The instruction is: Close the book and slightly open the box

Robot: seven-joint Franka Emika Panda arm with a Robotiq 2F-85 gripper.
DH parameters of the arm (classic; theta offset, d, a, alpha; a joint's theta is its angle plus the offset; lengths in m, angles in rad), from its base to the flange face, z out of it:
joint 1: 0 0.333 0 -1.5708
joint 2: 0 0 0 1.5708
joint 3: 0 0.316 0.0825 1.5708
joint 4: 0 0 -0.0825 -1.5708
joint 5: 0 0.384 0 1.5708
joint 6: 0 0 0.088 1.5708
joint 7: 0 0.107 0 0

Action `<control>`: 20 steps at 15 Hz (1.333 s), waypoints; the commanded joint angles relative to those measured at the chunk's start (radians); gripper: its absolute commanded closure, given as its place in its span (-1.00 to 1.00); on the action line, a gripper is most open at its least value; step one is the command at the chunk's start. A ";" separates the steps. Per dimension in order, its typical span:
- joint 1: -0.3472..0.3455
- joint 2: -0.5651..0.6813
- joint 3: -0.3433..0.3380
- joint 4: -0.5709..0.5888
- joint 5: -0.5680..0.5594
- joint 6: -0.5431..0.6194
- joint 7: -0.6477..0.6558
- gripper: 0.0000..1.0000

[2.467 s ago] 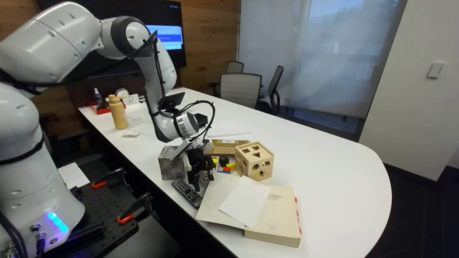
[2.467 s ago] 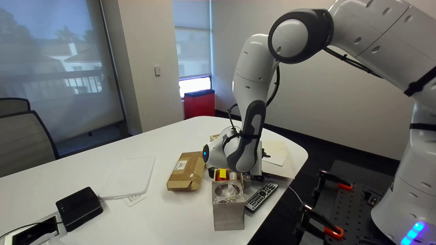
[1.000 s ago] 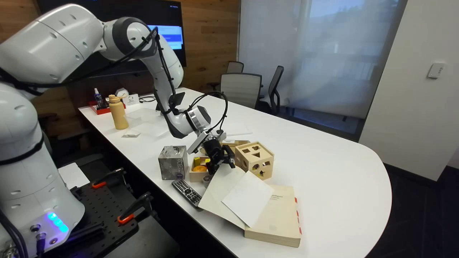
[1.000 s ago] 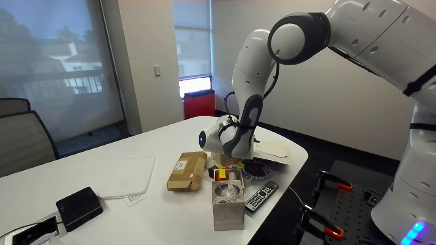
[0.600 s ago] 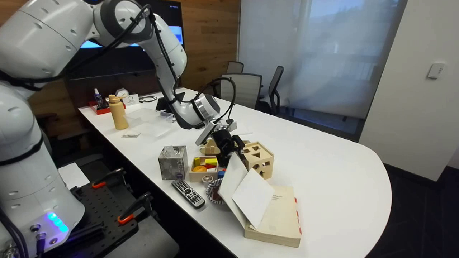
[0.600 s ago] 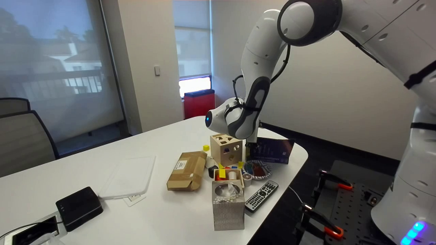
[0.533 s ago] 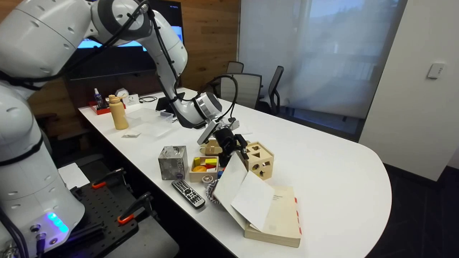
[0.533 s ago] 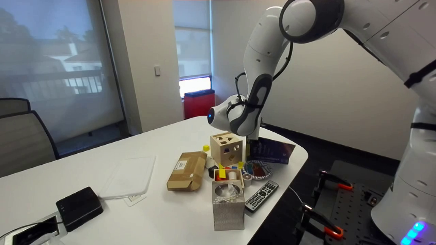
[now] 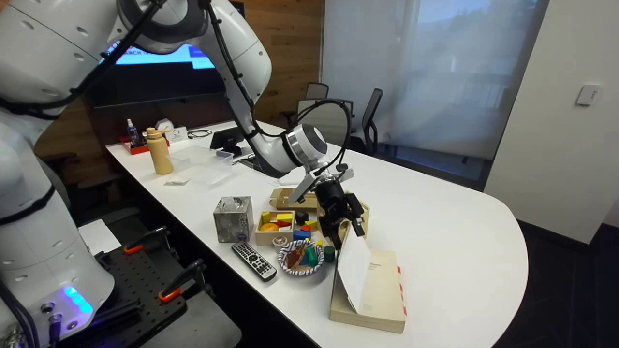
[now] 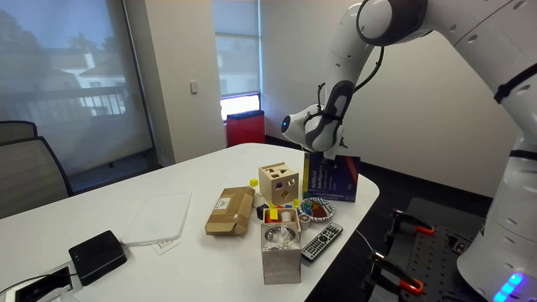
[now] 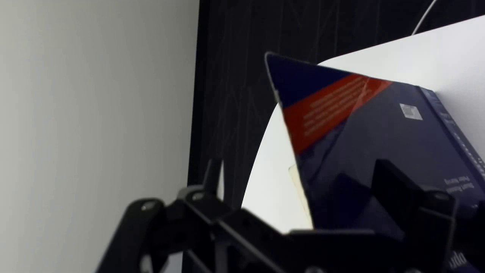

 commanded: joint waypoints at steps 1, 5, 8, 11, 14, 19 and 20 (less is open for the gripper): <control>-0.054 0.054 0.009 0.019 0.057 0.059 -0.019 -1.00; -0.088 0.144 0.001 0.053 0.191 0.077 -0.037 -1.00; -0.097 0.191 -0.024 0.104 0.286 0.069 -0.066 -1.00; -0.084 0.218 -0.075 0.159 0.352 0.055 -0.088 -1.00; -0.080 0.231 -0.111 0.197 0.406 0.051 -0.114 -1.00; -0.034 0.083 -0.128 0.081 0.435 0.080 -0.194 -1.00; -0.029 0.031 -0.119 0.043 0.445 0.091 -0.212 -1.00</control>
